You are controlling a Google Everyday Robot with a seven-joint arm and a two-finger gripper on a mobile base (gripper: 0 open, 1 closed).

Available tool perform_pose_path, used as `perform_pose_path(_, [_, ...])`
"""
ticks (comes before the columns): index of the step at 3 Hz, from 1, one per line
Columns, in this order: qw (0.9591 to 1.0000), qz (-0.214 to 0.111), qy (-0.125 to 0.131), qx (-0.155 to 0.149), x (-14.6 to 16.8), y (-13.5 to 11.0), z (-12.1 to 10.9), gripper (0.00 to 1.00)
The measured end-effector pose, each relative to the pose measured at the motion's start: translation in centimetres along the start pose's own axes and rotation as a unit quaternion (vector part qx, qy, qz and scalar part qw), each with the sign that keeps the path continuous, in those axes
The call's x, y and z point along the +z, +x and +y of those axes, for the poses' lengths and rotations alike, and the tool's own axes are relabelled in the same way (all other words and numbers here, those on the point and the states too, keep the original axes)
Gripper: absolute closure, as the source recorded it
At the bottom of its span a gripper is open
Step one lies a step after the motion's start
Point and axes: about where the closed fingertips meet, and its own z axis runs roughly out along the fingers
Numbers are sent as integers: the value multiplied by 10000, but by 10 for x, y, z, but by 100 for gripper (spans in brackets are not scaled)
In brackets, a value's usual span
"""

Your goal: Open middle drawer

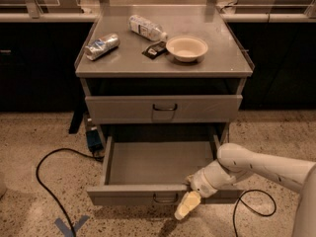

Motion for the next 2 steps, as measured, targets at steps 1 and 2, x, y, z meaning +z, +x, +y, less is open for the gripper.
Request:
perform_pose_path(1, [9998,74,-88,132,-3,16,17,0])
perform_pose_path(2, [9995,162,-182,224,-11,37,47,0])
